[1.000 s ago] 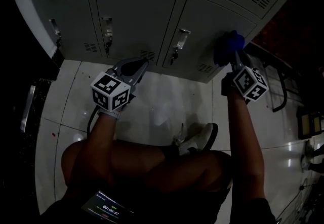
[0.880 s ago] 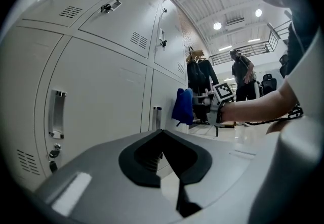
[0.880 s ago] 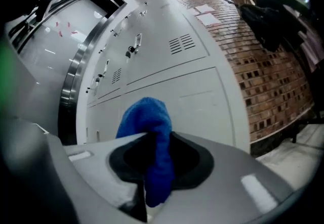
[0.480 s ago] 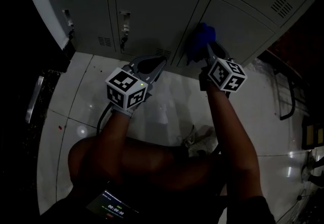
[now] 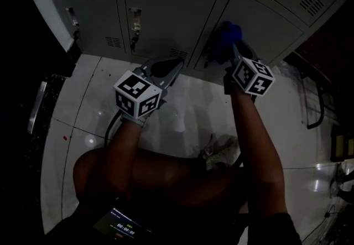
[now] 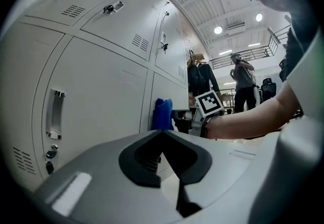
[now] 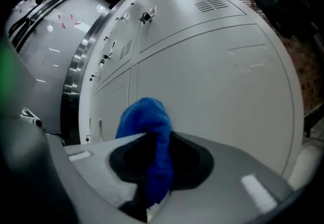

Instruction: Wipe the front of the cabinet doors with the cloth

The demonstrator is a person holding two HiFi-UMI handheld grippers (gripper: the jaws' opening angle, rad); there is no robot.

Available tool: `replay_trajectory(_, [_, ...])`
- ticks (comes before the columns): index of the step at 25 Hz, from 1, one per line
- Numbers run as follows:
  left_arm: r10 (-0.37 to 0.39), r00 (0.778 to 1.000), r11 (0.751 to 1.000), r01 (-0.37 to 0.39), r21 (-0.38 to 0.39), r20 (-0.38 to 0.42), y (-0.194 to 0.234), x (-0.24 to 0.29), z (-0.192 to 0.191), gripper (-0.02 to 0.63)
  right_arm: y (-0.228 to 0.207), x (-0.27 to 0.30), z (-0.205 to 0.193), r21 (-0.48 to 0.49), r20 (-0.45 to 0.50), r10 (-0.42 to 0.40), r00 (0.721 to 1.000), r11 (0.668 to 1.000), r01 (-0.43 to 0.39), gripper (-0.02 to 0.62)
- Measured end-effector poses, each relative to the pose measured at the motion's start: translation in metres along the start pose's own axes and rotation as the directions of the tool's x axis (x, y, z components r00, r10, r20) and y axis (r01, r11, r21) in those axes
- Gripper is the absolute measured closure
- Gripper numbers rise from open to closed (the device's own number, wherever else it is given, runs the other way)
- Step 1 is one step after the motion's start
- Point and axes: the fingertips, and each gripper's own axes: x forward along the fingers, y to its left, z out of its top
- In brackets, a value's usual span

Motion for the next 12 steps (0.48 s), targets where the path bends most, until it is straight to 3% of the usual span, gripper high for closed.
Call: replay_trajectory(12, [-0.003, 1.0, 1.0, 0.003, 0.018, -0.021, -0.002, 0.003, -0.004, 0.606, -0.091, -0.053, 0.009, -0.06, -0.024, -0.142, 0.99, 0.988, 0.14, 0.52])
